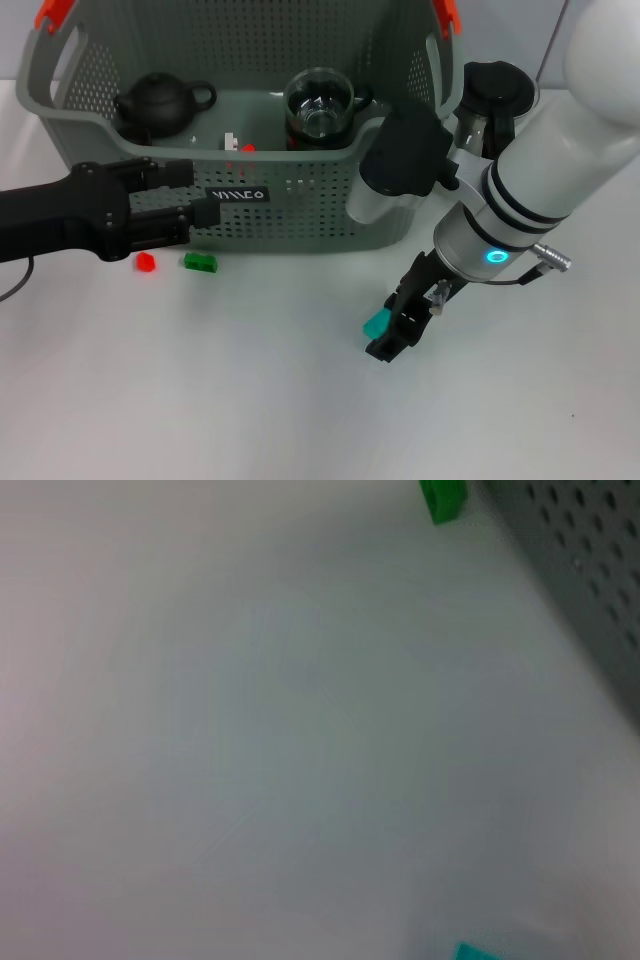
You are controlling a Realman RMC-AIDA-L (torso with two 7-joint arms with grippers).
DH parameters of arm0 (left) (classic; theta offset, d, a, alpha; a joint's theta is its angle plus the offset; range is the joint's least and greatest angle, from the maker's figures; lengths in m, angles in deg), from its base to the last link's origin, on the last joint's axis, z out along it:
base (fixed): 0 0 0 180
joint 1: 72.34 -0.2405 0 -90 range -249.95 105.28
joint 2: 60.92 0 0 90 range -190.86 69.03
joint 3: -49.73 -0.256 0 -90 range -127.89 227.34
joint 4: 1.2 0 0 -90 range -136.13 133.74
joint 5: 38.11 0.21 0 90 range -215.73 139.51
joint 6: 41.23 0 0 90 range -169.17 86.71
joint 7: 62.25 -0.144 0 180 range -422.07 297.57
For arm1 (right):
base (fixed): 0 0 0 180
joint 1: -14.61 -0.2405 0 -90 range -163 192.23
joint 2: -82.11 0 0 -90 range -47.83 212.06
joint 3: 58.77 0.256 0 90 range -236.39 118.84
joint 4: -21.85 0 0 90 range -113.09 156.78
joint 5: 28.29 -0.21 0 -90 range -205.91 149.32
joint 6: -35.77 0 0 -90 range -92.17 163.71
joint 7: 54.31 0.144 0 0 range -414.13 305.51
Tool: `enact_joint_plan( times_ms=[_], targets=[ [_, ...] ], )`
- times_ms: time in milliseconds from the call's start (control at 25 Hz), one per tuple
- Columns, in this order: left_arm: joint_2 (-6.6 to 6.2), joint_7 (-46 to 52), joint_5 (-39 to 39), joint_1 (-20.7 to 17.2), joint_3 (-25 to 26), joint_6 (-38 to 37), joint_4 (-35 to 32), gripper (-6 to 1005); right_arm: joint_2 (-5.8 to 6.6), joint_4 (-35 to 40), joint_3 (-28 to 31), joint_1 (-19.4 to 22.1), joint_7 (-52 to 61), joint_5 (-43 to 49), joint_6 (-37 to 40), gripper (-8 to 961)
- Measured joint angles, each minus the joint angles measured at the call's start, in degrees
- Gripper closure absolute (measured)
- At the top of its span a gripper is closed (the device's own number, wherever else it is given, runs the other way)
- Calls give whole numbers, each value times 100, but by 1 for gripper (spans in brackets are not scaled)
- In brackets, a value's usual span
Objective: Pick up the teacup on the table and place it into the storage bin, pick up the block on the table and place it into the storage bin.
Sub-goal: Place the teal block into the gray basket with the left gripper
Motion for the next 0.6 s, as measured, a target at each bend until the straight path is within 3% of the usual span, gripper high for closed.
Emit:
enact_joint_plan(
  times_ms=[600],
  targets=[
    [0,-5,0,-9,0,-10,52,282,18,-59,-38,0,286,48,25,254]
  ],
)
